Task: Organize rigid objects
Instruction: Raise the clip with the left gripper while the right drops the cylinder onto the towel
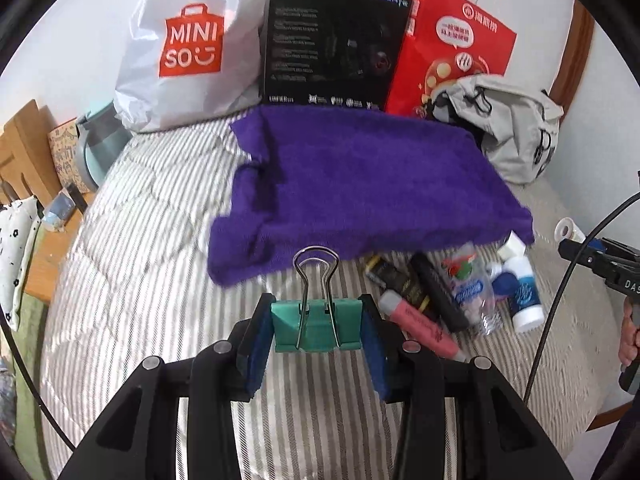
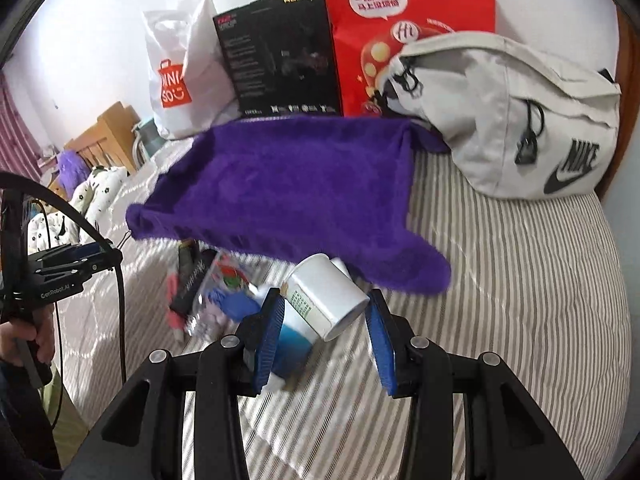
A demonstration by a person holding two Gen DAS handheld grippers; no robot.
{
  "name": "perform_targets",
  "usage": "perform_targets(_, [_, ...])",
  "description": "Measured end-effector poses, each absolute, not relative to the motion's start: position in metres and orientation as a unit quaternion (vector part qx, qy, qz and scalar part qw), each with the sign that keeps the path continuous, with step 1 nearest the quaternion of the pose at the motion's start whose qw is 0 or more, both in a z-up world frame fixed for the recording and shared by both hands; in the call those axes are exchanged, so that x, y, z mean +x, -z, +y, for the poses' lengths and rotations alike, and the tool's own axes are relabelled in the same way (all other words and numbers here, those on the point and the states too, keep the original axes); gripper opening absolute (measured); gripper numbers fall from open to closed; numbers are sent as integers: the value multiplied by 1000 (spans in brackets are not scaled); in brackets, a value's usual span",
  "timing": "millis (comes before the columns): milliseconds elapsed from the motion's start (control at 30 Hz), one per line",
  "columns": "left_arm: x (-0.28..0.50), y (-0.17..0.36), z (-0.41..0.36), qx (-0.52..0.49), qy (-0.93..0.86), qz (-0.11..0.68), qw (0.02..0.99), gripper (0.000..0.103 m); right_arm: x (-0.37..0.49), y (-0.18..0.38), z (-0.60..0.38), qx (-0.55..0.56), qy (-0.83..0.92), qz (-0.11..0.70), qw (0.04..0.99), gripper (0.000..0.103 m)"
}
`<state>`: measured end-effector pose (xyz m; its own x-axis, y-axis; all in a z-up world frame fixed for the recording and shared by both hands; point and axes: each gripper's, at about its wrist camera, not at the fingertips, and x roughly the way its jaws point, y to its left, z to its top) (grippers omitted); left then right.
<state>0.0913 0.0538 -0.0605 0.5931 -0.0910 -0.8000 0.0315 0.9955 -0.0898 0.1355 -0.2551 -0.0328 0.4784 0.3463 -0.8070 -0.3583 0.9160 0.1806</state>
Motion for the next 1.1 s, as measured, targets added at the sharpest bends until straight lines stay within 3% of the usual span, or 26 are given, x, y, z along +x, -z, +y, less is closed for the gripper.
perform_targets(300, [123, 32, 68, -30, 25, 435, 900, 39, 218, 36, -234, -15, -204, 453, 867, 42])
perform_targets(633, [142, 33, 92, -38, 1, 437, 899, 39, 325, 88, -211, -35, -175, 480, 859, 42])
perform_targets(833, [159, 39, 96, -41, 0, 443, 896, 39, 343, 107, -205, -66, -165, 506, 844, 42])
perform_targets(1100, [184, 41, 87, -40, 21, 441, 896, 39, 328, 111, -193, -114, -169, 510, 836, 53])
